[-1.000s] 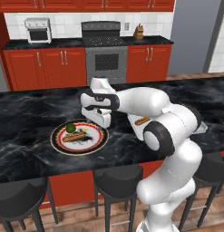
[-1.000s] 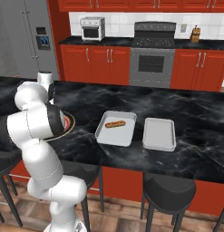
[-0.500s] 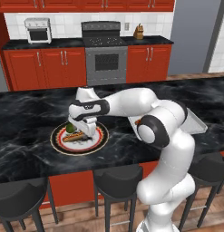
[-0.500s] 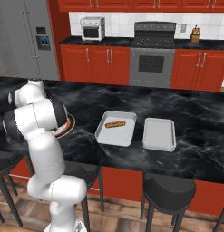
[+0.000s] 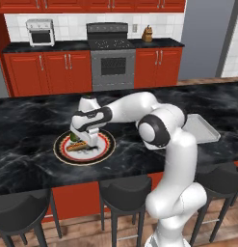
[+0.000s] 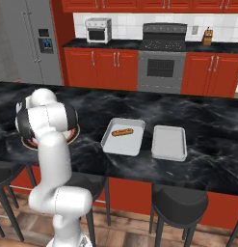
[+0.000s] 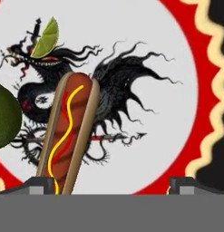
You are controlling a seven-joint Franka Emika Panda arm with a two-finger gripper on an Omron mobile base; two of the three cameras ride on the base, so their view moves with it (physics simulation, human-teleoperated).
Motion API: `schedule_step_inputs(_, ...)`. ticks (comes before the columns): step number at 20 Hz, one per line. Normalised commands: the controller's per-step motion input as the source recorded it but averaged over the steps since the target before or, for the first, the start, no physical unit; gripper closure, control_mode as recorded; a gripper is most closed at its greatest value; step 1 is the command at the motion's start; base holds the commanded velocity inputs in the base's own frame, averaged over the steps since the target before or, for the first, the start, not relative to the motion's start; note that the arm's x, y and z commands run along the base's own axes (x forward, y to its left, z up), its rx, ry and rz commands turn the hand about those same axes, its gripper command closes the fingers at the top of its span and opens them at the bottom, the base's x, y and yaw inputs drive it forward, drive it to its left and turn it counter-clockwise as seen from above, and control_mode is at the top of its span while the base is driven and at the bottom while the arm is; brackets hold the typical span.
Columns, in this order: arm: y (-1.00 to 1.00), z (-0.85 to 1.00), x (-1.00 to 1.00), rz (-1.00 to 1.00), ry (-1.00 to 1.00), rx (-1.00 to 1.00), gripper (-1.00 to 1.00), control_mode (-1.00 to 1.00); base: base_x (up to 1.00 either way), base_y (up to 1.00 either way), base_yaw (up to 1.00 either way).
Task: Place one cooked food and one vegetable from the large plate to each tupperware container.
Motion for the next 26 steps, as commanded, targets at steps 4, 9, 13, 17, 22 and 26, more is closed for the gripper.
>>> schedule_step_inputs(4, 0.22, -0.18, 0.17, 0.0, 0.0, 0.0, -1.0, -1.0, 0.0, 0.0, 0.0)
schedule_step_inputs(9, 0.15, -0.25, 0.03, 0.0, 0.0, 0.02, -1.0, -1.0, 0.0, 0.0, 0.0)
schedule_step_inputs(13, 0.0, -0.24, 0.0, 0.02, 0.0, 0.05, -1.0, -1.0, 0.0, 0.0, 0.0)
schedule_step_inputs(17, 0.0, -0.21, 0.0, 0.02, 0.0, 0.04, -1.0, -1.0, 0.0, 0.0, 0.0)
schedule_step_inputs(22, 0.09, -0.12, 0.01, 0.01, -0.02, 0.01, -1.0, -1.0, 0.0, 0.0, 0.0)
schedule_step_inputs(26, 0.1, -0.18, 0.05, 0.0, -0.06, 0.0, -1.0, -1.0, 0.0, 0.0, 0.0)
